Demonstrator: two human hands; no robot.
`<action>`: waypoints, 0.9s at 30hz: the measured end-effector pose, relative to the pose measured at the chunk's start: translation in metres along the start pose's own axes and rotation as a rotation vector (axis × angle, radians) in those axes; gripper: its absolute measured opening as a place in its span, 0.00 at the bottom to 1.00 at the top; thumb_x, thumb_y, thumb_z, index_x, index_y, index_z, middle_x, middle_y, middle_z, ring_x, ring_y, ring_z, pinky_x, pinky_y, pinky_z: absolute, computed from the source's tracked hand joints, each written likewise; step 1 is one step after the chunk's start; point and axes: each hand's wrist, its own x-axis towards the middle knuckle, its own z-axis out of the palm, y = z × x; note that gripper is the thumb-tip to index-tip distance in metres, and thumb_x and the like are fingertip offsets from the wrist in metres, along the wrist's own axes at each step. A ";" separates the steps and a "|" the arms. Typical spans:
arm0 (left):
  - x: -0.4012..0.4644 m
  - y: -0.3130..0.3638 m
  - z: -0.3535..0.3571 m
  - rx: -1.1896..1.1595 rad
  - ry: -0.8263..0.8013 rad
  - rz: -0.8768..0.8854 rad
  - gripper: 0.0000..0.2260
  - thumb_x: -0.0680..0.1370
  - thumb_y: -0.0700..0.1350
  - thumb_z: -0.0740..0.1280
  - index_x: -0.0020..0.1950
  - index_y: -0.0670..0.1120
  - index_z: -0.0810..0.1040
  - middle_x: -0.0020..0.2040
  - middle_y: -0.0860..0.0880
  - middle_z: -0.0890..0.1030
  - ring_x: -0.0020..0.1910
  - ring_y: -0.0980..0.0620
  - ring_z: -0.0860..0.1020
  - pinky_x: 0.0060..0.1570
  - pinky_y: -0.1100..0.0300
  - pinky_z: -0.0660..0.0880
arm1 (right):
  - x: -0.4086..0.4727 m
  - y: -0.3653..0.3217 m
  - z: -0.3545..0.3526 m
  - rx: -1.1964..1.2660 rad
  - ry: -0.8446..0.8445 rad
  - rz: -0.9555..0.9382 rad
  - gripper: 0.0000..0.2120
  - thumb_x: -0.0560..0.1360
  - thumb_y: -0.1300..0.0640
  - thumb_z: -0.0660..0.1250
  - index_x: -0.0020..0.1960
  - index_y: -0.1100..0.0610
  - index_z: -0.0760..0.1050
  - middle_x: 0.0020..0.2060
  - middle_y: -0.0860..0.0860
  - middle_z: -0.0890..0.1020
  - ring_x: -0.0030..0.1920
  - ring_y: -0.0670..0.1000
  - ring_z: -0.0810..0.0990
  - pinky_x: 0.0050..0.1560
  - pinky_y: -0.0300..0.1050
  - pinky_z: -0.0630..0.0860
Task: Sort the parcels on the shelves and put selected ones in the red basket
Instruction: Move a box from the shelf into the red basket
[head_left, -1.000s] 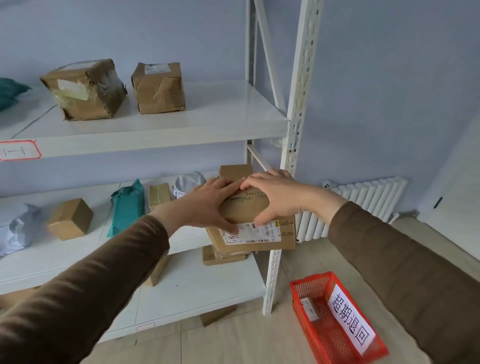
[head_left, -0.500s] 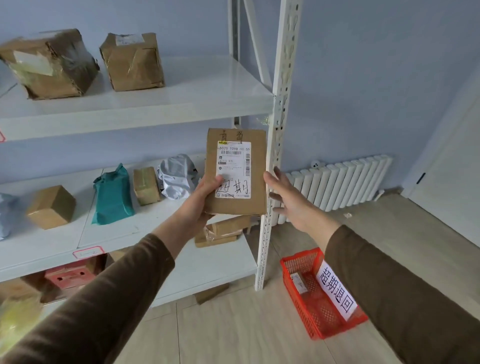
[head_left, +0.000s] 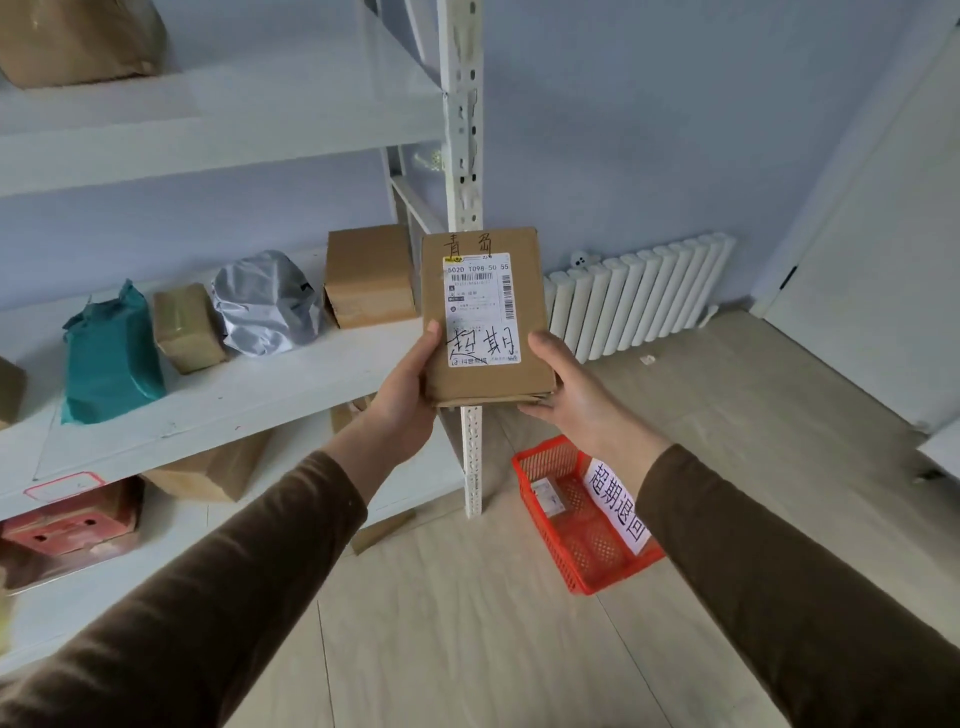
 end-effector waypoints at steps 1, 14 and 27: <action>0.005 -0.006 0.013 0.010 0.002 -0.008 0.22 0.84 0.60 0.59 0.69 0.49 0.79 0.62 0.48 0.85 0.56 0.50 0.84 0.52 0.57 0.78 | 0.000 0.002 -0.015 0.011 0.013 0.008 0.33 0.72 0.34 0.70 0.74 0.40 0.68 0.66 0.45 0.81 0.68 0.52 0.78 0.71 0.60 0.72; 0.114 -0.131 0.197 -0.123 -0.012 -0.184 0.16 0.85 0.52 0.61 0.66 0.44 0.78 0.56 0.48 0.87 0.53 0.52 0.86 0.44 0.63 0.82 | 0.009 0.018 -0.253 0.071 0.234 0.118 0.31 0.72 0.38 0.74 0.69 0.50 0.70 0.64 0.54 0.82 0.63 0.55 0.82 0.64 0.58 0.79; 0.219 -0.237 0.201 -0.179 0.148 -0.401 0.22 0.76 0.50 0.74 0.67 0.45 0.76 0.59 0.48 0.84 0.59 0.51 0.79 0.64 0.55 0.74 | 0.097 0.089 -0.343 0.052 0.227 0.324 0.29 0.72 0.35 0.73 0.66 0.49 0.72 0.63 0.53 0.82 0.66 0.53 0.79 0.70 0.56 0.73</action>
